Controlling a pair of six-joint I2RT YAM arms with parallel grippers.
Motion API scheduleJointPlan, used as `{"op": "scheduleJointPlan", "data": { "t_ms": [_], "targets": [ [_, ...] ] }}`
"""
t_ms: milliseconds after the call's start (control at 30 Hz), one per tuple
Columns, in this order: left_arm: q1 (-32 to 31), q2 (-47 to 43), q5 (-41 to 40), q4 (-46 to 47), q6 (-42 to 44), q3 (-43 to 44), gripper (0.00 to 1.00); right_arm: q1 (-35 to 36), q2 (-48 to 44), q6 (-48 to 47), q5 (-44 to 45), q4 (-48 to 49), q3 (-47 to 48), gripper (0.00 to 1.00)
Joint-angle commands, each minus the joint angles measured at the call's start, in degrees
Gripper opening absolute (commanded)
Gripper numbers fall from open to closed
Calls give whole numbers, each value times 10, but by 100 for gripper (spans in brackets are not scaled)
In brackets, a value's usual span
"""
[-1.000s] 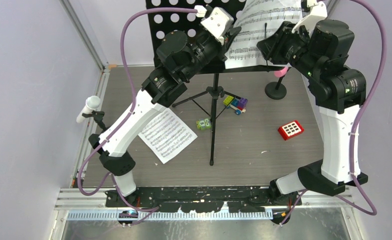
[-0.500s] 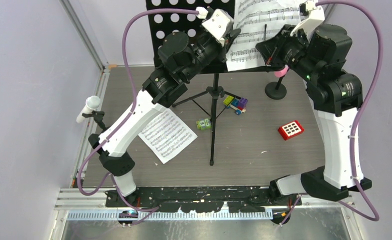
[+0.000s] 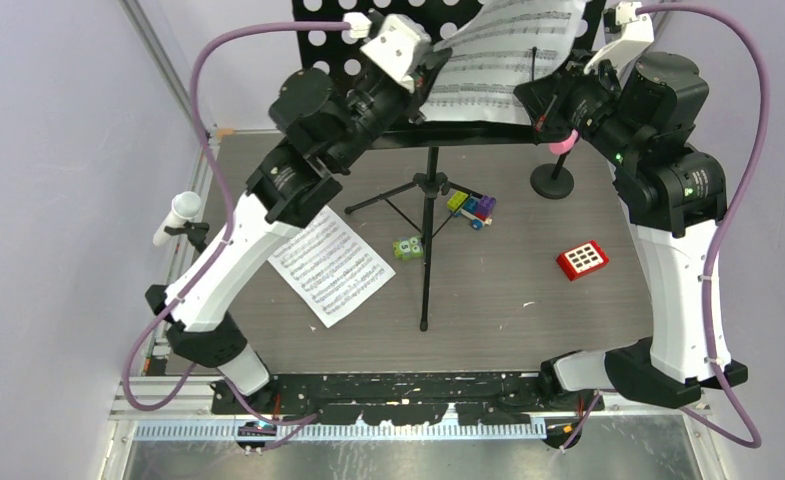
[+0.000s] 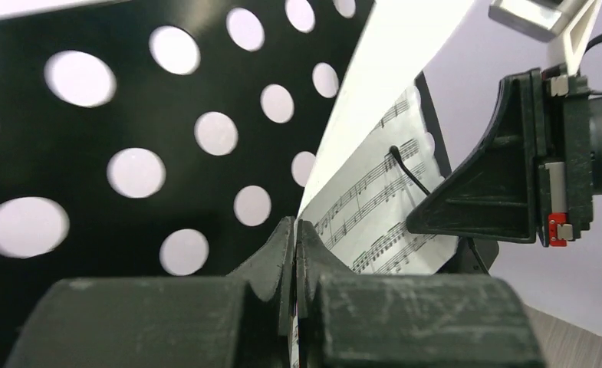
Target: Pack up the instrument practice props
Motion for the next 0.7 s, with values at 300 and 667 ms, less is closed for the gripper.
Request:
{"op": "scheduleJointPlan", "data": {
  "t_ms": [300,667],
  "targets": [
    [3,-159,-48,5,18,-116,0,-3,-19,-8,-10,35,9,1],
    [3,-302,-66,-55,-24,-194,0,-3,-15,-3,1,52,3,22]
  ]
}}
